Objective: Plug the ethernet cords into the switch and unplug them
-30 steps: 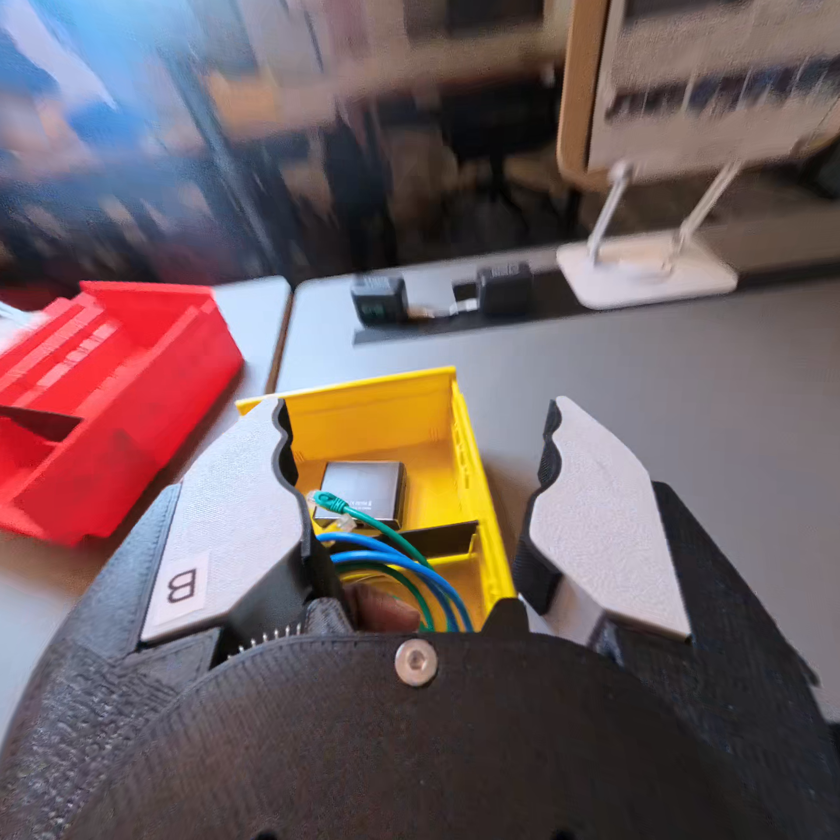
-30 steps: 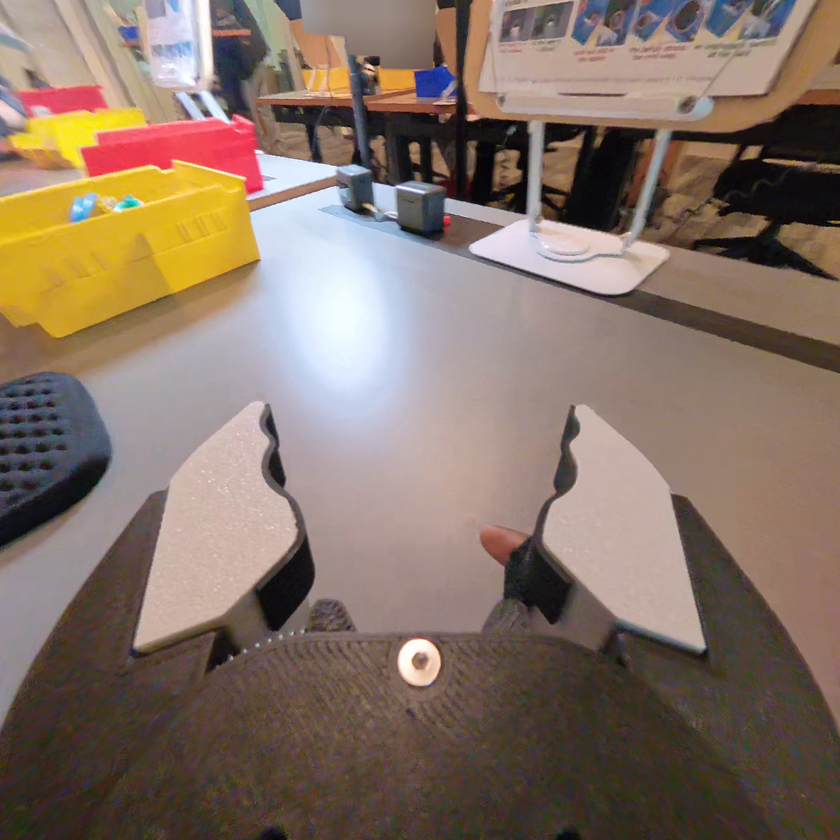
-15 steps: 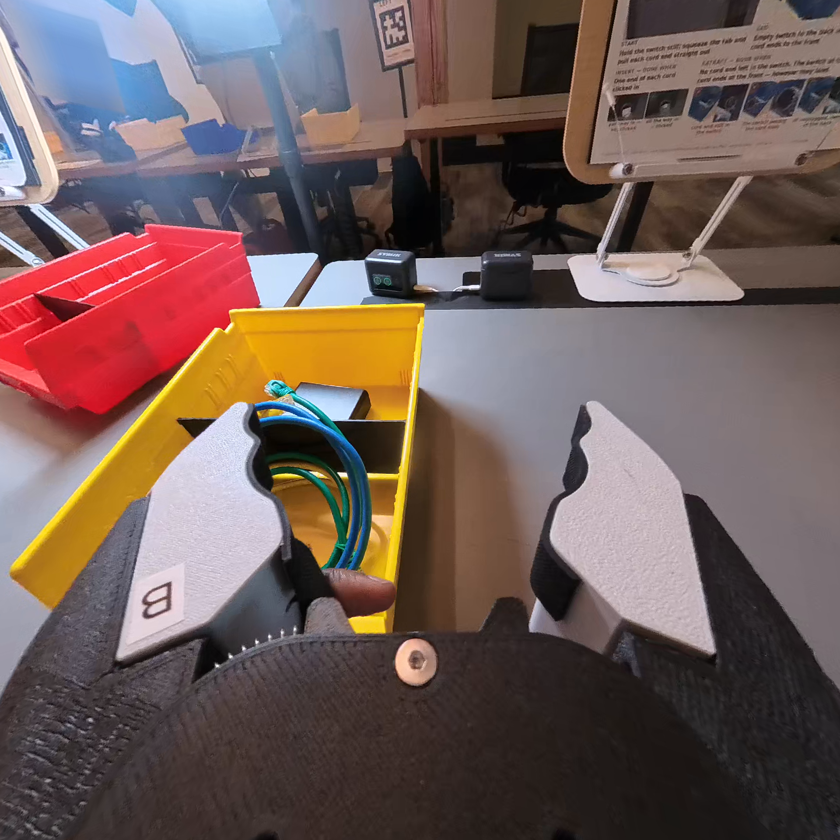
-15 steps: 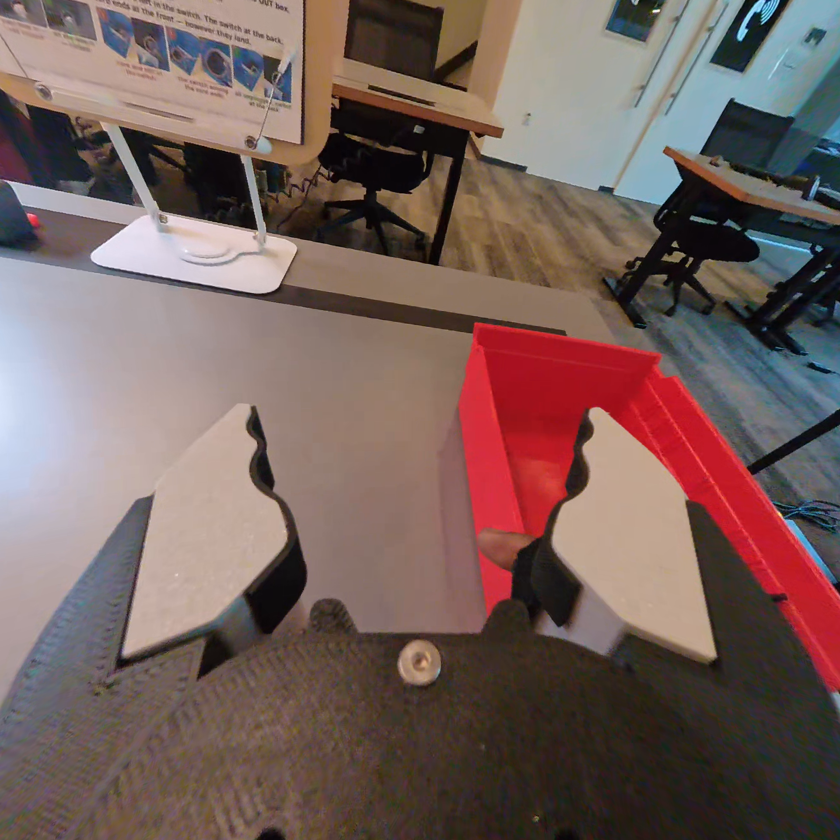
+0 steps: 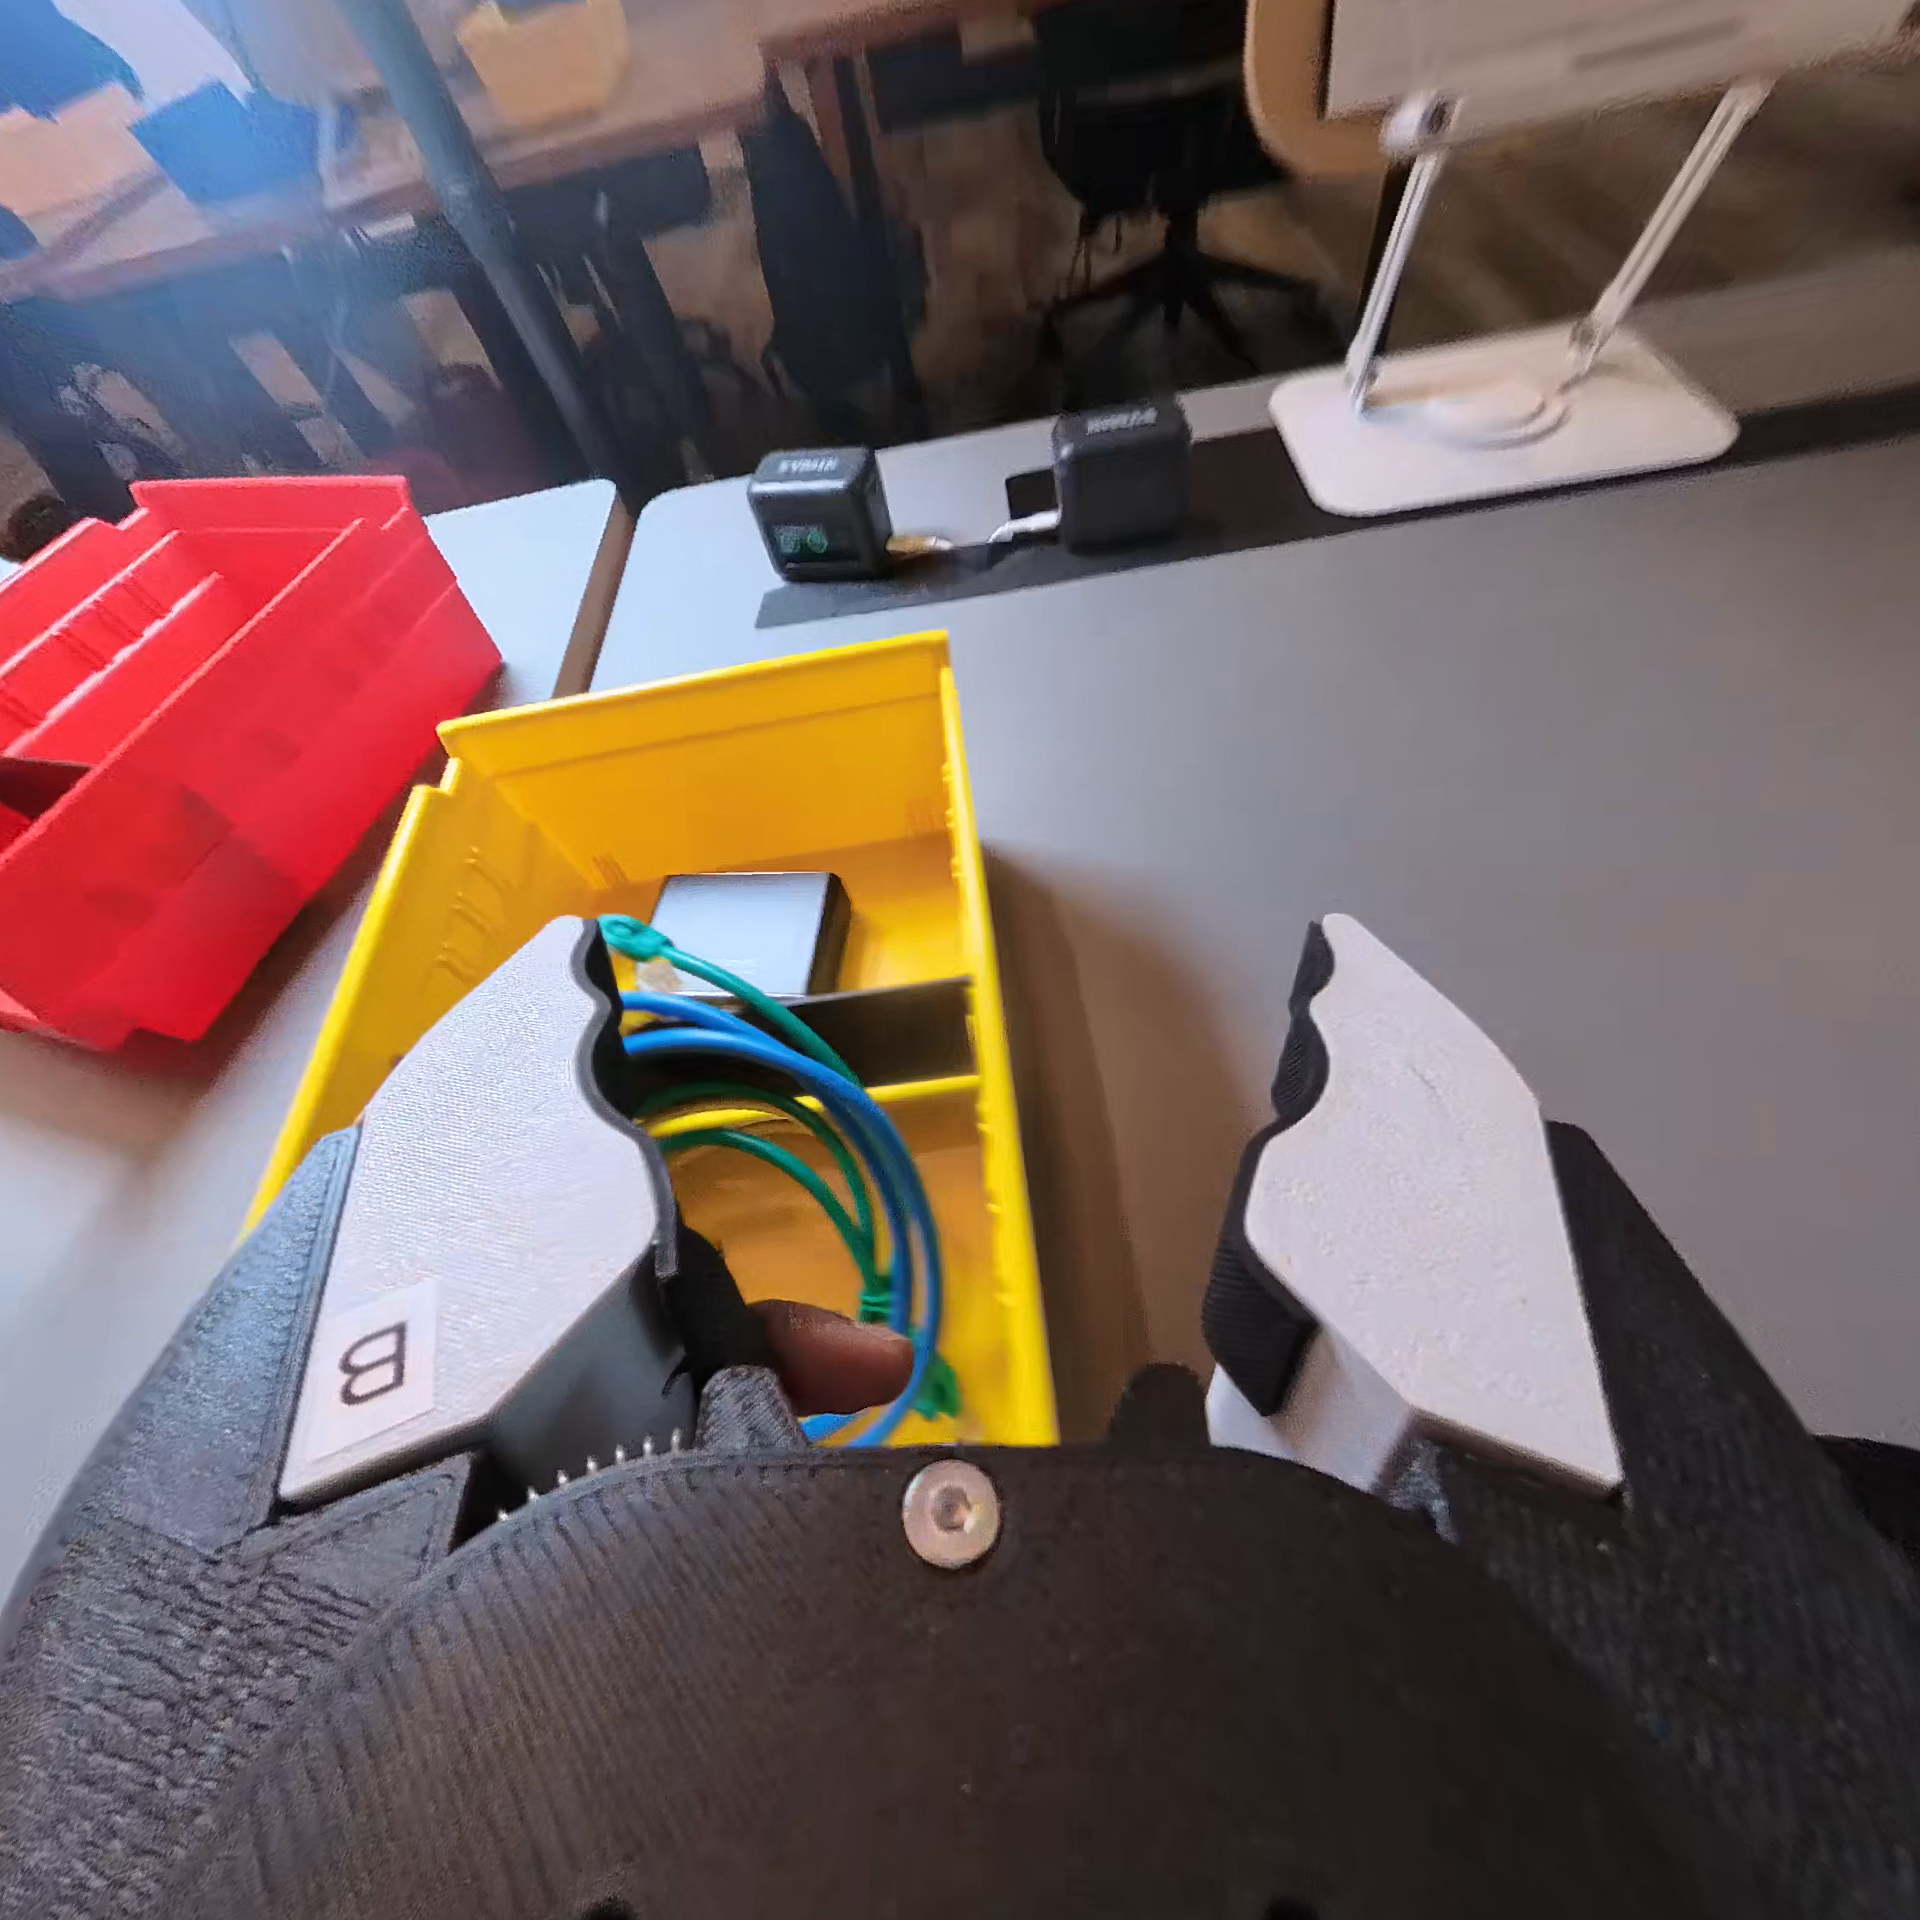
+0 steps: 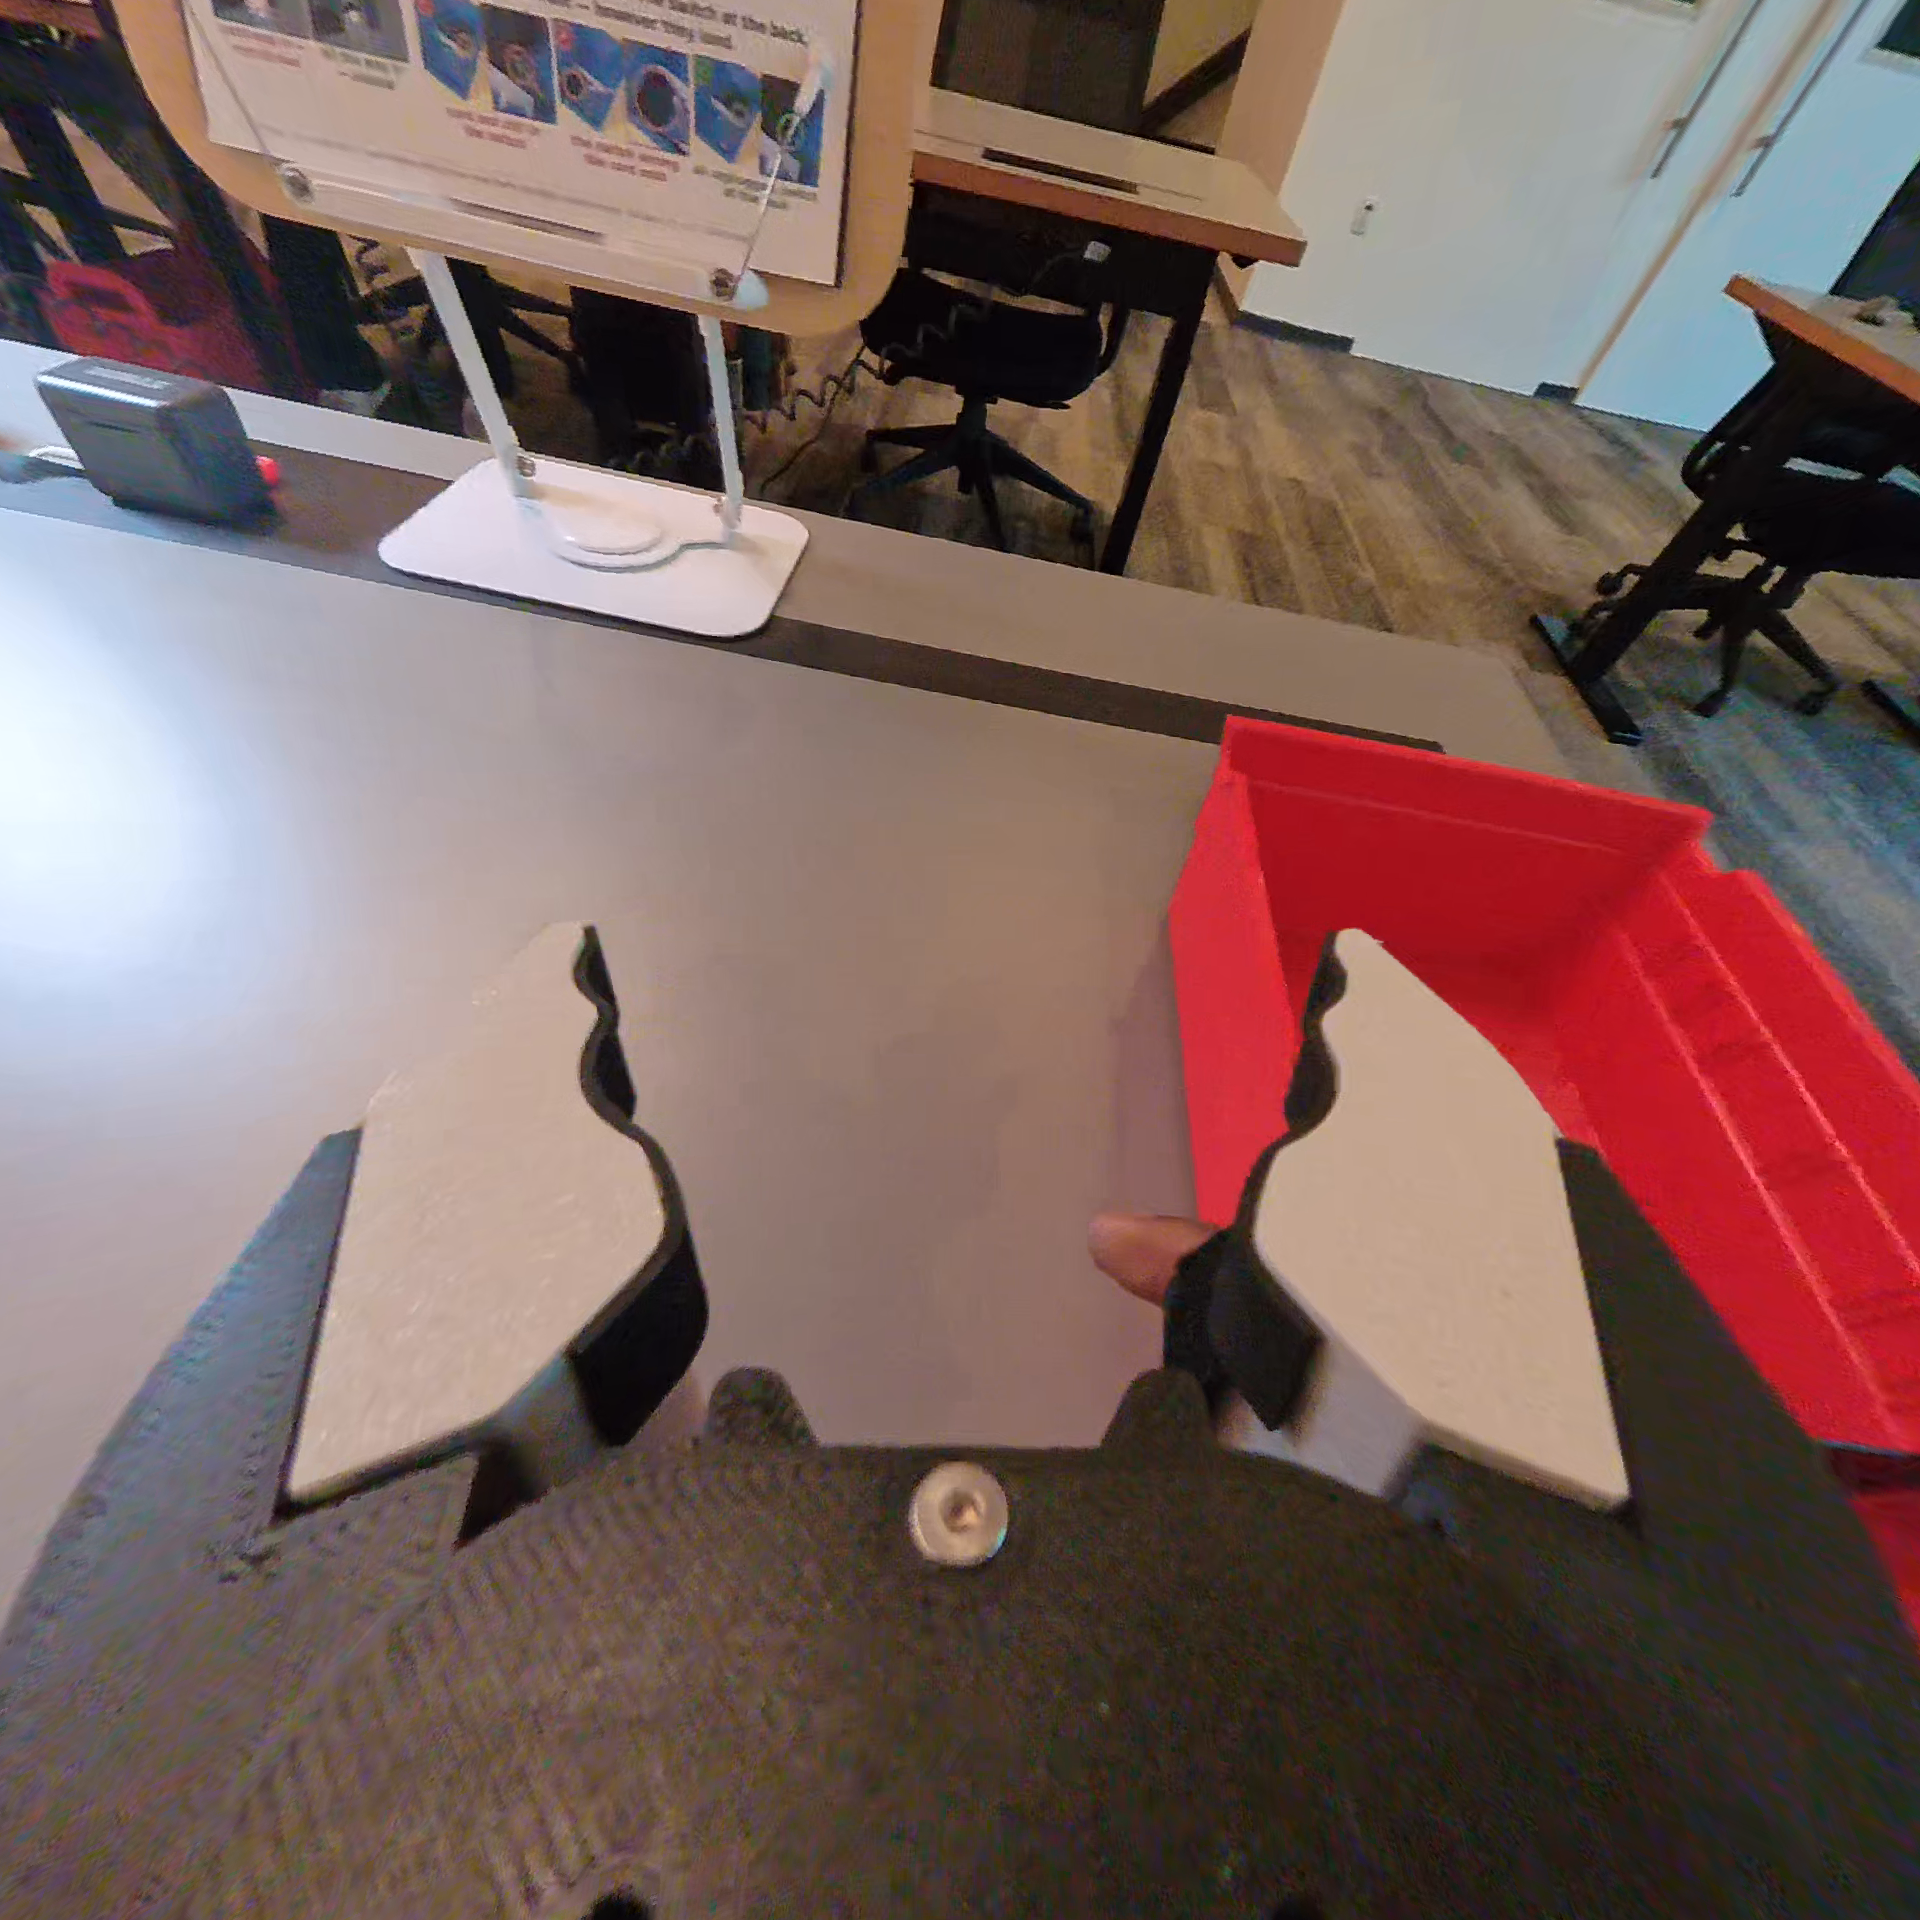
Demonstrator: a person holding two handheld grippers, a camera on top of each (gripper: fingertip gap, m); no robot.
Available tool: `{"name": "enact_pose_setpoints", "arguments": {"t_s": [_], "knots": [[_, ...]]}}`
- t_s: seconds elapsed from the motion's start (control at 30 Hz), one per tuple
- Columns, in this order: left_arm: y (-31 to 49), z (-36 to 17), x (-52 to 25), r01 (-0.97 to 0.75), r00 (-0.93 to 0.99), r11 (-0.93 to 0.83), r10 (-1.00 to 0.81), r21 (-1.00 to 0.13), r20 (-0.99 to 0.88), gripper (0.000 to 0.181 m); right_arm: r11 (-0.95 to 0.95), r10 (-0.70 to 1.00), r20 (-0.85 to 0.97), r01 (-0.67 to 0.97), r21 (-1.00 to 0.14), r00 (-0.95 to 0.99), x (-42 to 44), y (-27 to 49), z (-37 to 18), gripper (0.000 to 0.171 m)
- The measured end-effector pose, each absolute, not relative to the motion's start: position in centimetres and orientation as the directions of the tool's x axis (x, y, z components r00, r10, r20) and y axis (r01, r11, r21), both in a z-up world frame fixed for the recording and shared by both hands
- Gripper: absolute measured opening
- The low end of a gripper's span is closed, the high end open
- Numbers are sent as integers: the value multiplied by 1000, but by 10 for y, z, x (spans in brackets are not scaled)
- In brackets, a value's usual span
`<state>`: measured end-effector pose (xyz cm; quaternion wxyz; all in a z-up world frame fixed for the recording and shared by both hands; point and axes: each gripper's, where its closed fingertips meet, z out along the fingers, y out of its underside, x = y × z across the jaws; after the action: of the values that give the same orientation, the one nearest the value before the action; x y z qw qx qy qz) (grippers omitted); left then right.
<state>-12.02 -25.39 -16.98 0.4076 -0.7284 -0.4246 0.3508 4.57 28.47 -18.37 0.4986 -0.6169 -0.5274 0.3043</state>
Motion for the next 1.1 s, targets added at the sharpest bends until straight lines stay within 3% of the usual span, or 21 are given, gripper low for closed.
{"name": "enact_pose_setpoints", "arguments": {"t_s": [0.17,0.43,0.67,0.9,1.0,1.1], "knots": [[-277,-184,-185,496,484,-373,869,-784,-106,120,57,957,151,351,-935,248,44,282,-186,124],[-308,-252,-253,774,481,-416,876,-477,17,126,42,960,133,343,-938,245,44,283,-187,123],[-322,-297,-276,846,487,-480,873,-233,-28,125,38,960,130,345,-938,247,44,287,-190,123],[-326,-328,-277,870,484,-481,875,-108,1,125,33,957,130,346,-937,259,45,292,-191,122],[-326,-328,-277,861,499,-497,867,-109,-16,124,29,957,127,347,-937,261,45,293,-191,122],[-331,-336,-270,853,520,-520,854,-27,-25,124,32,958,130,352,-935,256,44,292,-193,122]]}}
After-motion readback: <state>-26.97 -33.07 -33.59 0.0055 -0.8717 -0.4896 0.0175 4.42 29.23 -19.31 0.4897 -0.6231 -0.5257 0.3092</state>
